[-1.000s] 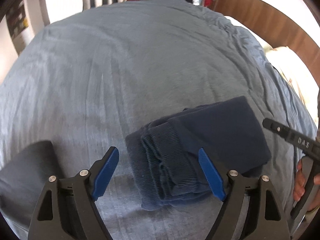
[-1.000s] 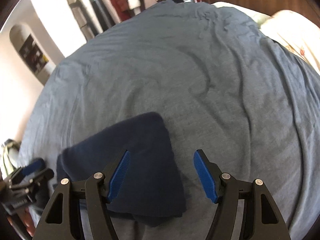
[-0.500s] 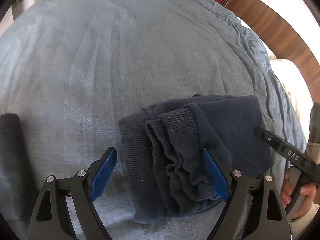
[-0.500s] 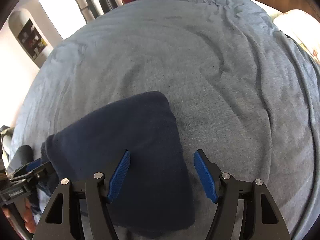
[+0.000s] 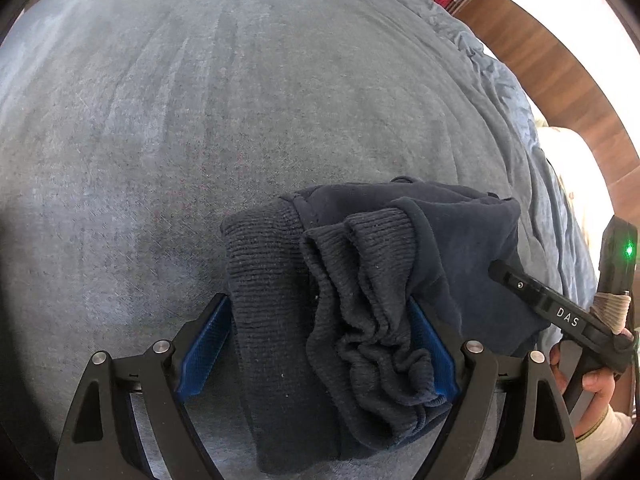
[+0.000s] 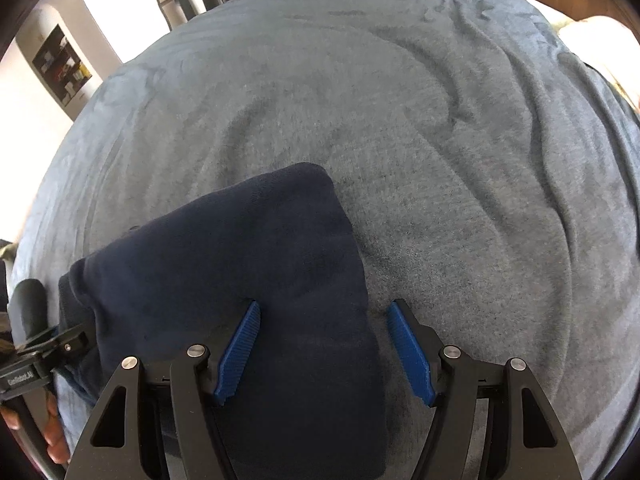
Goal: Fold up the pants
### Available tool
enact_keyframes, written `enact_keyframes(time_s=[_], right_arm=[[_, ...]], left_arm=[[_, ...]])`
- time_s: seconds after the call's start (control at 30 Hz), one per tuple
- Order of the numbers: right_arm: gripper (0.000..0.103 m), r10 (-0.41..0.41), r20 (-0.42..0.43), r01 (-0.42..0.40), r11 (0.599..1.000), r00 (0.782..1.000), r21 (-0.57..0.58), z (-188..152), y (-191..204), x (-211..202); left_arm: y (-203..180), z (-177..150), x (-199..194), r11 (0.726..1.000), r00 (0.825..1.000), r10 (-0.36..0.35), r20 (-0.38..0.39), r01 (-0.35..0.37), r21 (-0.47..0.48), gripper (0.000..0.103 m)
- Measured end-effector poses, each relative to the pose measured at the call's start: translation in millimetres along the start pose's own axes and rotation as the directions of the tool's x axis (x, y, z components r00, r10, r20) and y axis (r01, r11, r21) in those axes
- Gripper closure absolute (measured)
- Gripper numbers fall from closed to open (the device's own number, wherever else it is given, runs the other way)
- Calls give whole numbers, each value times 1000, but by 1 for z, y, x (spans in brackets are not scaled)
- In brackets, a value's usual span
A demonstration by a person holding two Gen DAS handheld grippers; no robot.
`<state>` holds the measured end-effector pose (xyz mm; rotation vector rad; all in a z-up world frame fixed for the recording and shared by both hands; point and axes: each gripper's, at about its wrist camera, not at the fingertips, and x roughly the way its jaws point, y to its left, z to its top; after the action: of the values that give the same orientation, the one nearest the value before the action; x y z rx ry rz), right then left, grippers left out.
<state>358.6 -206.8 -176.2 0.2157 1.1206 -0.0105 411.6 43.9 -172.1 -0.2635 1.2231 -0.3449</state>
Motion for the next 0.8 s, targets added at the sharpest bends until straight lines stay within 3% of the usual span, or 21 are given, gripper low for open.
enact_keyframes(time_s=[0.1, 0.17, 0.23, 0.3, 0.43, 0.53, 0.7, 0.8], right_arm=[[36, 18, -6, -18, 1000, 1000, 19, 1, -3, 3], [37, 26, -8, -26, 999, 1000, 29, 2, -4, 4], [49, 43, -13, -43, 999, 999, 20, 3, -2, 4], [51, 42, -14, -42, 999, 999, 24, 1, -1, 2], [70, 41, -1, -41, 998, 999, 39, 1, 1, -4], [78, 30, 12, -30, 999, 999, 44, 4, 5, -13], [82, 19, 69, -21, 1000, 997, 20, 9, 15, -39], [83, 23, 97, -25, 1000, 995, 19, 11, 17, -57]], left_arm=[[-1, 1, 1, 999, 1000, -3, -8, 3, -35, 21], [-3, 4, 2, 998, 999, -23, -23, 21, -64, 29], [-2, 4, 2, 995, 999, -43, -33, 40, -86, 34], [-1, 4, 1, 994, 998, -57, -37, 53, -97, 38], [-2, 3, -5, 992, 997, -62, -47, 56, -113, 46], [-6, 2, -16, 993, 998, -50, -31, 46, -112, 50], [-15, 0, -36, 995, 999, -40, 10, 40, -87, 53], [-18, 2, -51, 992, 997, -74, 37, 78, -97, 54]])
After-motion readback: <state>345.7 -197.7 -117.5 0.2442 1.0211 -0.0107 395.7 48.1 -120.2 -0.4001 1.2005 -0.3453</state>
